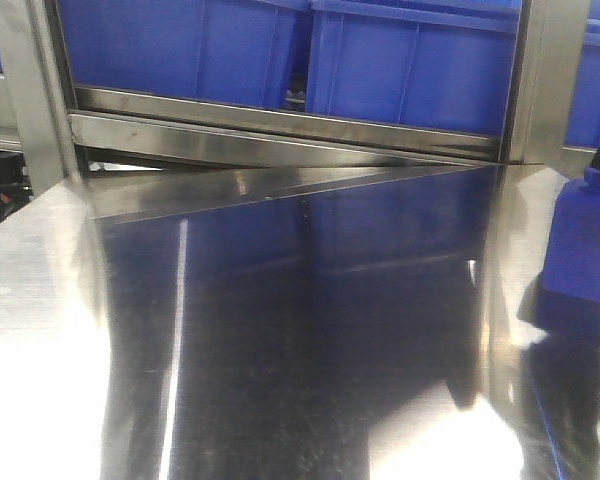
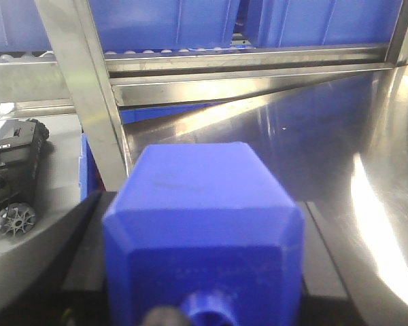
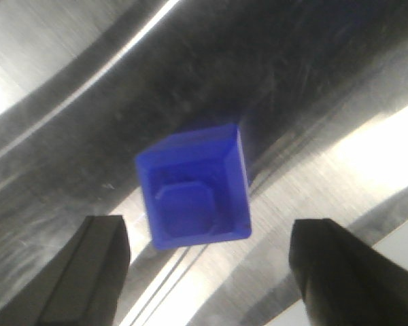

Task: Pick and sort blue part to right shelf
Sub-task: 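Lower the right gripper over the blue square-topped part, then close the right gripper on the blue square-topped part, then lift the blue square-topped part with the right gripper, then drive the base across the floor holding both blue parts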

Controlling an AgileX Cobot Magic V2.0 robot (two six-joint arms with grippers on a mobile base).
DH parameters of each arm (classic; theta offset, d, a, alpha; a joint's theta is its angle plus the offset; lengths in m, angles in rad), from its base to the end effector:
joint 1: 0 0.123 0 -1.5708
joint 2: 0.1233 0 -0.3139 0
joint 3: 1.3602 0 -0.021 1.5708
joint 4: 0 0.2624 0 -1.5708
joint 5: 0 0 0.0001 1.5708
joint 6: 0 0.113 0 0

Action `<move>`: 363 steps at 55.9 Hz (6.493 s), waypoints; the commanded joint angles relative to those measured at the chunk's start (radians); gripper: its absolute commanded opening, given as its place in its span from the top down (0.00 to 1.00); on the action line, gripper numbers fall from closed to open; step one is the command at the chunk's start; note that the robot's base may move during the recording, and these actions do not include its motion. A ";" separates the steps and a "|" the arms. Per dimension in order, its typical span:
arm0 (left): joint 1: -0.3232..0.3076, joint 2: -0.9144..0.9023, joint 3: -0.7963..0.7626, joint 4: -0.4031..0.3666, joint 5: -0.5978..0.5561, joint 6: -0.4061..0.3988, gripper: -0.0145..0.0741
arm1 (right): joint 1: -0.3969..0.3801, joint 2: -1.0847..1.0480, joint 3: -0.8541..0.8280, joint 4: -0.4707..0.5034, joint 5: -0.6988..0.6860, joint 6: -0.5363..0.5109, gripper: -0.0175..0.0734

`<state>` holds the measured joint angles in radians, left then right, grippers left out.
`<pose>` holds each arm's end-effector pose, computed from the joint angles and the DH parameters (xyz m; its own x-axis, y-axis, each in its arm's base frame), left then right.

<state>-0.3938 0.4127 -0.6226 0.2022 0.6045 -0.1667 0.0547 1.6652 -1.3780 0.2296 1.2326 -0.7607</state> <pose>0.0808 -0.0196 0.3472 -0.2708 0.1129 -0.9560 0.2805 0.9592 0.0339 0.3433 0.0431 0.2888 -0.7125 -0.6566 -0.2474 -0.6894 0.7208 0.0724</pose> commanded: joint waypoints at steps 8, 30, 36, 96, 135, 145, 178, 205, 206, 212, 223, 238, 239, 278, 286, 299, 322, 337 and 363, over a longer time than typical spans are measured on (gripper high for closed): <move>-0.006 0.005 -0.030 0.007 -0.063 -0.002 0.41 | -0.002 0.014 -0.002 0.013 0.027 -0.014 0.15; -0.006 0.005 -0.030 0.007 -0.054 -0.002 0.41 | 0.003 0.071 0.033 0.053 -0.023 -0.014 0.19; -0.006 0.005 -0.030 0.007 -0.054 -0.002 0.41 | 0.020 0.071 0.033 0.053 -0.054 -0.014 0.27; -0.006 0.005 -0.030 0.013 -0.031 -0.002 0.41 | 0.049 -0.224 0.036 0.084 -0.250 0.228 0.73; -0.004 -0.195 0.099 0.274 -0.003 -0.207 0.41 | 0.047 -0.790 0.631 0.079 -0.766 0.449 0.73; -0.004 -0.314 0.127 0.288 0.017 -0.218 0.41 | 0.047 -1.000 0.770 0.073 -0.848 0.449 0.73; -0.004 -0.367 0.151 0.288 0.015 -0.218 0.41 | 0.047 -1.599 0.903 0.062 -0.834 0.448 0.73; -0.004 -0.367 0.151 0.284 0.015 -0.218 0.41 | 0.047 -1.616 0.903 0.062 -0.837 0.448 0.73; -0.004 -0.367 0.151 0.284 0.015 -0.218 0.41 | 0.047 -1.616 0.903 0.062 -0.836 0.448 0.73; -0.004 -0.367 0.151 0.284 0.015 -0.218 0.41 | 0.047 -1.616 0.903 0.062 -0.836 0.448 0.73; -0.004 -0.367 0.151 0.284 0.015 -0.218 0.41 | 0.047 -1.616 0.903 0.062 -0.836 0.448 0.73; -0.004 -0.367 0.151 0.284 0.015 -0.218 0.41 | 0.047 -1.616 0.903 0.062 -0.836 0.448 0.73; -0.004 -0.367 0.151 0.284 0.015 -0.218 0.41 | 0.047 -1.616 0.903 0.062 -0.836 0.448 0.73; -0.004 -0.367 0.151 0.284 0.015 -0.218 0.41 | 0.047 -1.616 0.903 0.062 -0.836 0.448 0.73; -0.004 -0.365 0.151 0.284 0.010 -0.218 0.41 | 0.047 -1.615 0.903 0.062 -0.838 0.448 0.73; -0.004 -0.365 0.151 0.284 0.012 -0.218 0.41 | 0.047 -1.615 0.903 0.062 -0.838 0.448 0.73; -0.004 -0.365 0.151 0.284 0.012 -0.218 0.41 | 0.047 -1.615 0.903 0.062 -0.838 0.448 0.73; -0.004 -0.365 0.151 0.284 0.013 -0.218 0.41 | 0.047 -1.615 0.903 0.062 -0.838 0.448 0.73; -0.004 -0.365 0.151 0.284 0.013 -0.218 0.41 | 0.047 -1.615 0.903 0.062 -0.838 0.448 0.73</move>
<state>-0.3938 0.0312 -0.4452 0.4683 0.7019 -0.3770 0.1031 0.0366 -0.4497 0.2853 0.4864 -0.3115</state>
